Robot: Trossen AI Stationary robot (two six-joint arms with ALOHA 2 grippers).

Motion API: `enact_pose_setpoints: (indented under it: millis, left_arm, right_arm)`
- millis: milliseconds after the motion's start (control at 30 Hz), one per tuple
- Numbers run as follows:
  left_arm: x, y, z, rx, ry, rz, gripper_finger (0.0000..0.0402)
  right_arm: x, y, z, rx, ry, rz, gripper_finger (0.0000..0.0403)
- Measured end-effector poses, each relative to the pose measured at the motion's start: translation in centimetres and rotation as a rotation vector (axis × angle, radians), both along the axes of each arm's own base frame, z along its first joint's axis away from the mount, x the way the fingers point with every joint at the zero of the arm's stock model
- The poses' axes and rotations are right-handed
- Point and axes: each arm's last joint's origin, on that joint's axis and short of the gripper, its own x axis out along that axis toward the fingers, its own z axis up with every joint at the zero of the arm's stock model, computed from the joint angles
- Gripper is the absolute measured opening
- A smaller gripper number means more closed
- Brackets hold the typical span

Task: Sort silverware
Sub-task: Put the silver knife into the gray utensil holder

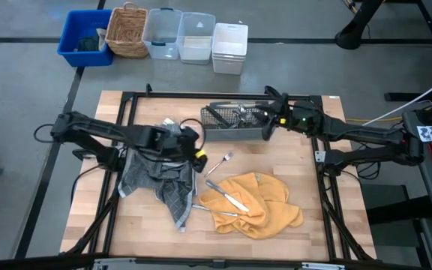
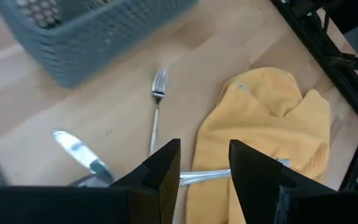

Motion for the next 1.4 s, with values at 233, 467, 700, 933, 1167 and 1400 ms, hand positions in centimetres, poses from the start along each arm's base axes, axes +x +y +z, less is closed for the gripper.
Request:
enact_pose_setpoints:
  millis: [233, 467, 700, 933, 1167, 1400]
  left_arm:
    - [3.2, -0.7, -4.5, -0.094, 0.117, -0.033, 0.0127]
    - [4.8, -2.5, -8.3, -0.202, 0.249, -0.222, 0.0127]
    - [5.0, -5.9, -9.9, -0.124, 0.29, -0.555, 0.0127]
    - [4.3, -10.6, -10.7, -0.014, 0.264, -0.81, 0.0127]
    - [5.0, -13.9, -12.7, 0.131, 0.172, -0.948, 0.0127]
    - [6.0, -12.7, -15.1, 0.207, 0.239, -0.856, 0.0127]
  right_arm:
    - [-0.1, 0.1, -0.4, 0.02, 0.041, 0.029, 0.0141]
    - [-0.2, 0.1, -0.8, 0.034, 0.085, 0.029, 0.0141]
    - [-0.2, 0.2, -0.9, 0.037, 0.095, 0.029, 0.0141]
    - [-0.2, 0.3, -1.0, 0.049, 0.1, 0.06, 0.014]
    - [-0.2, 0.3, -1.1, 0.055, 0.104, 0.079, 0.014]
    - [-0.2, 0.3, -1.1, 0.056, 0.106, 0.079, 0.014]
